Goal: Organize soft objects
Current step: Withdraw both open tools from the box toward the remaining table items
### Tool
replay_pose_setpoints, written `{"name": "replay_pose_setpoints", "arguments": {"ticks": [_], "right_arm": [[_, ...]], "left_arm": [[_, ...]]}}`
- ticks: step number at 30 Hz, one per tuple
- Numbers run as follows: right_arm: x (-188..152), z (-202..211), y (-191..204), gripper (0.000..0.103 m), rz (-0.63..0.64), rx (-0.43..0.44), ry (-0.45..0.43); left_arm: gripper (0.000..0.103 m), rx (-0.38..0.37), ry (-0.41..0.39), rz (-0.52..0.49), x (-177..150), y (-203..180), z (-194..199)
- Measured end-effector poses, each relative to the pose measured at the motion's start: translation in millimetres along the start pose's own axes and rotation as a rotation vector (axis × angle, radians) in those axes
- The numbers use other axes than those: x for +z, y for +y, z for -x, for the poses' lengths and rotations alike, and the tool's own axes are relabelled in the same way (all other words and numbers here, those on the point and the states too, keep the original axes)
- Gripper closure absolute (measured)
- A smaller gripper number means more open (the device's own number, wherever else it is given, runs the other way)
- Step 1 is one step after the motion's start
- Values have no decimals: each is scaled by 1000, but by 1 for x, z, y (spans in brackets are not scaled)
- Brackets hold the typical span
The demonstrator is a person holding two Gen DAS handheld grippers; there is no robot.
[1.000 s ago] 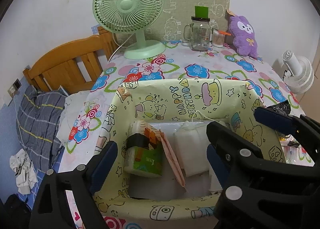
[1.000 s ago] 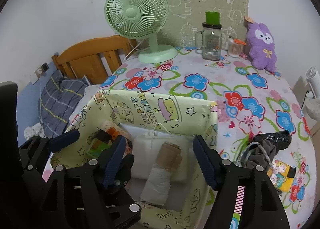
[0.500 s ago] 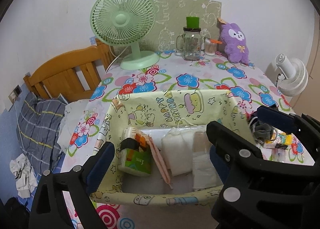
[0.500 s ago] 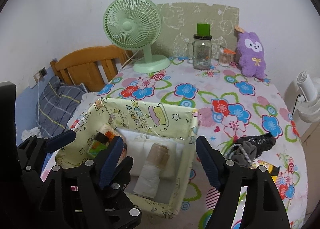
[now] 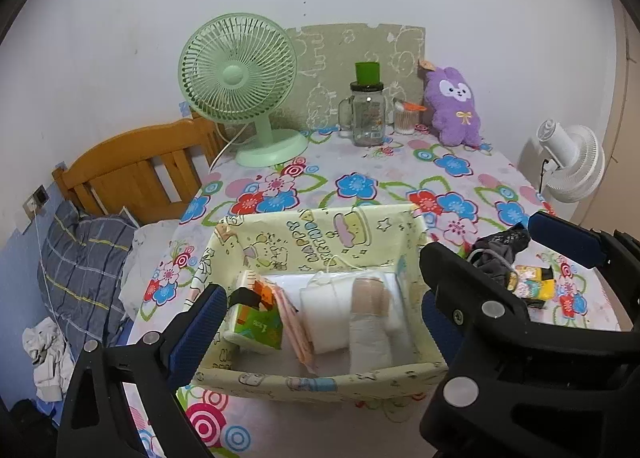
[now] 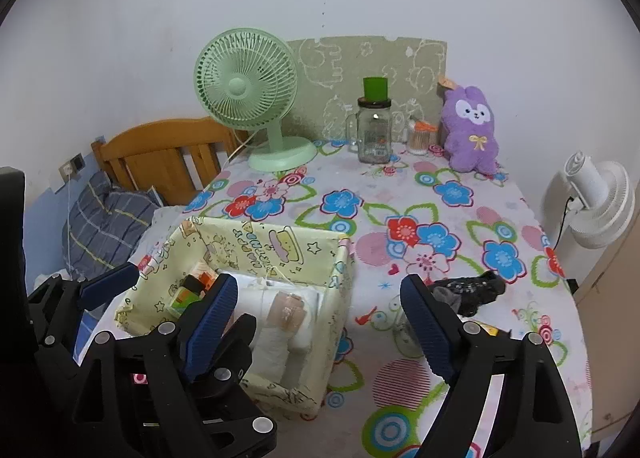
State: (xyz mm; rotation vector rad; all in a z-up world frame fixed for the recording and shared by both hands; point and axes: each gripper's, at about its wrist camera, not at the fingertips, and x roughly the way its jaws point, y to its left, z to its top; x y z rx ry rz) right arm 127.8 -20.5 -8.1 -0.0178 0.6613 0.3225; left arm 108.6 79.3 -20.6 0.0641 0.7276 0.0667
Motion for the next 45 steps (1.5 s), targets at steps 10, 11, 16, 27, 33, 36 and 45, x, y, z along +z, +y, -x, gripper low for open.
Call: {"name": "replay_pose_setpoints", "arguments": {"ticks": [10, 11, 16, 27, 33, 36, 45], "right_arm": [[-2, 31, -15, 9, -9, -27, -56], [-2, 34, -17, 9, -9, -30, -61], [-3, 48, -25, 6, -10, -44, -79], [-8, 77, -47, 4, -19, -88, -121], [-13, 86, -60, 4, -31, -110, -122], [-17, 90, -66, 4, -36, -122, -129], [-28, 97, -86, 4, -56, -141, -138]], "left_arm": [[4, -10, -38, 14, 2, -15, 21], [4, -12, -42, 13, 3, -17, 24], [3, -27, -62, 5, 3, -27, 34], [0, -60, -106, -5, 3, -54, 54], [0, -89, -112, -12, 0, -68, 58], [0, -100, -117, -15, -1, -76, 60], [0, -129, -122, -18, -6, -99, 59]]}}
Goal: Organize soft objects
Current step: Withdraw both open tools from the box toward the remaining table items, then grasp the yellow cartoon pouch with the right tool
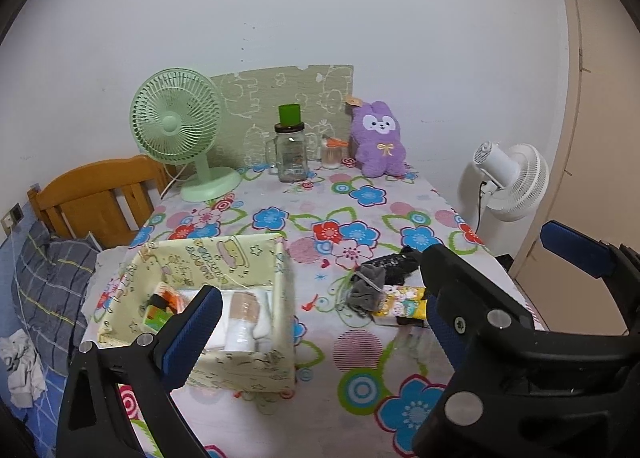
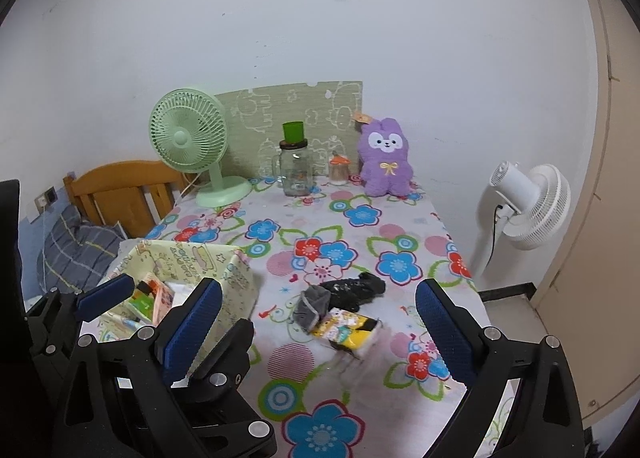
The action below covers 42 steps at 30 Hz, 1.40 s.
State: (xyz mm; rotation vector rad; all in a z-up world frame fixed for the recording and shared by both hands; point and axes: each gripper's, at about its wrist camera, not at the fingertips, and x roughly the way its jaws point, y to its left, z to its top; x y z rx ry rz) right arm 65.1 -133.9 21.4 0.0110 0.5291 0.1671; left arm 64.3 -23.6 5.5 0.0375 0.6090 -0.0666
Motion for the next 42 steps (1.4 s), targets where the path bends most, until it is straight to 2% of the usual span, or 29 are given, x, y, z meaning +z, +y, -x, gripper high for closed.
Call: {"name": "replay_pose_setpoints", "arguments": {"ticks": [7, 14, 31, 42], "right_arm": [[-11, 0, -14, 4, 10, -15, -13], [-24, -7, -27, 4, 5, -23, -7], [-54, -54, -53, 4, -40, 2, 73], [-64, -85, -57, 4, -10, 13, 132]], "left_arm": [[0, -22, -24, 5, -10, -15, -5], [0, -48, -8, 6, -18, -26, -17], [0, -56, 99, -3, -43, -44, -65], [2, -36, 143, -26, -52, -52, -88]]}}
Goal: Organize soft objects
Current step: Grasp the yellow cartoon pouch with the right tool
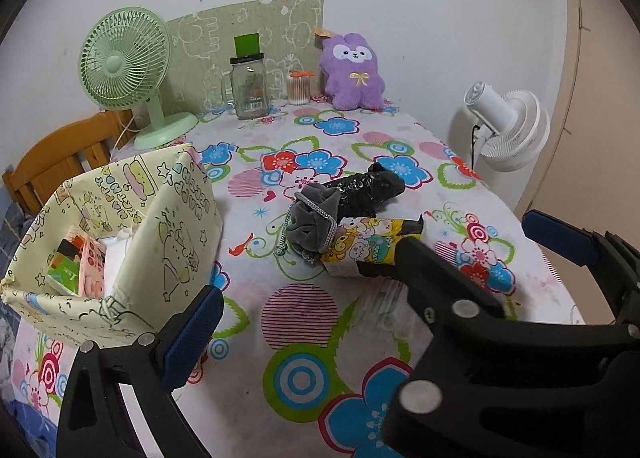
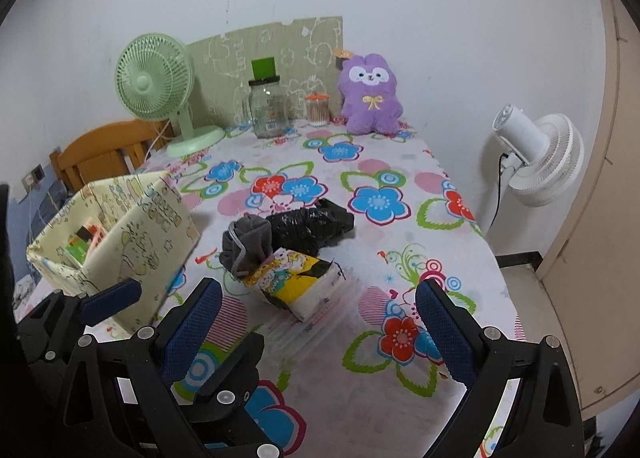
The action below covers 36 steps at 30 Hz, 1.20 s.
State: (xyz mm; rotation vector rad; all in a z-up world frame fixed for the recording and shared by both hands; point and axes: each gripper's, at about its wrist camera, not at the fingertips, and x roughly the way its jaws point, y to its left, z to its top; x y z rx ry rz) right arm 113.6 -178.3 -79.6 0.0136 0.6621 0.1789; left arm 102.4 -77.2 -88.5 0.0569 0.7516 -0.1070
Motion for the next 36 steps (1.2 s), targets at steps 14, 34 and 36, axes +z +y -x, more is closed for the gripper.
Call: {"name": "replay_pose_setpoints", "arguments": {"ticks": [14, 34, 36], "right_arm": [[0, -36, -1, 10, 87, 41, 57], [3, -70, 5, 44, 206, 80, 129], [4, -71, 6, 46, 216, 79, 135]], "left_arm": [[3, -22, 124, 8, -3, -1, -34], [3, -60, 211, 1, -4, 0, -61], [3, -64, 215, 9, -5, 1, -62]]}}
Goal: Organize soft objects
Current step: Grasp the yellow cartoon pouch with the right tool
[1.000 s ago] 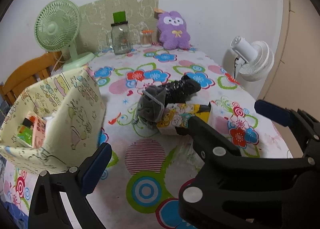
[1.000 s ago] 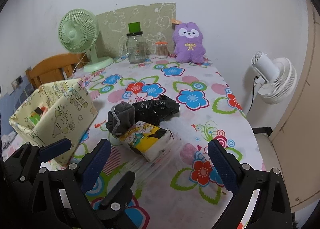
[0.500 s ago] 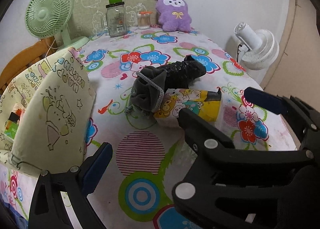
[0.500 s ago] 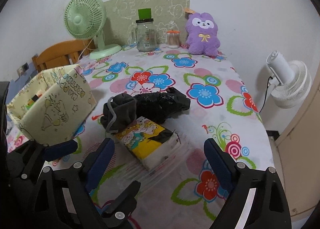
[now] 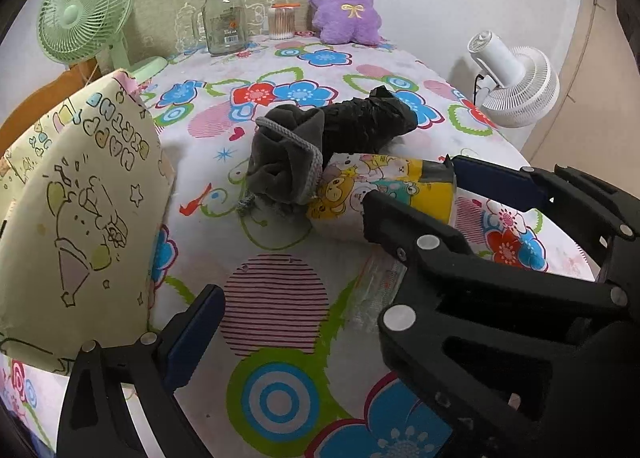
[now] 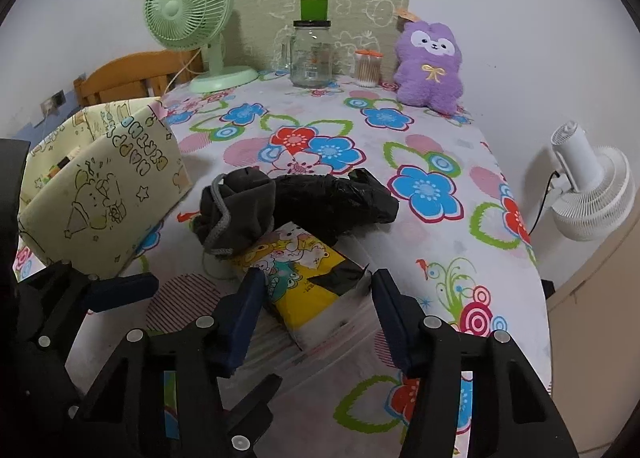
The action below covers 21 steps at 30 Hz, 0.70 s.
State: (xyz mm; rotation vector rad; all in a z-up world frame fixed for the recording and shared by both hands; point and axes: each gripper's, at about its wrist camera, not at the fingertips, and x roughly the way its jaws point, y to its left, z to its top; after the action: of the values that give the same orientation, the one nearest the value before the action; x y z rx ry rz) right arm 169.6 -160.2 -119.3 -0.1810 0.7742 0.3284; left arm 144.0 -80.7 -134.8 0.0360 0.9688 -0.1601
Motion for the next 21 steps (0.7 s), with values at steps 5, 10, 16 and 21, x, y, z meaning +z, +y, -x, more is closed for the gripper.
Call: {"name": "replay_pose_setpoints", "arguments": {"ticks": [5, 10, 16, 21], "right_arm": [[-2, 2, 1, 53, 2, -9, 0], [-6, 11, -2, 55, -32, -29, -24], [-11, 24, -12, 56, -86, -54, -51], [-17, 33, -23, 56, -129, -83, -71]], "left_arm": [[3, 1, 0, -9, -1, -1, 1], [3, 12, -11, -16, -1, -4, 3], [3, 23, -29, -27, -1, -9, 8], [3, 31, -34, -23, 1, -12, 8]]}}
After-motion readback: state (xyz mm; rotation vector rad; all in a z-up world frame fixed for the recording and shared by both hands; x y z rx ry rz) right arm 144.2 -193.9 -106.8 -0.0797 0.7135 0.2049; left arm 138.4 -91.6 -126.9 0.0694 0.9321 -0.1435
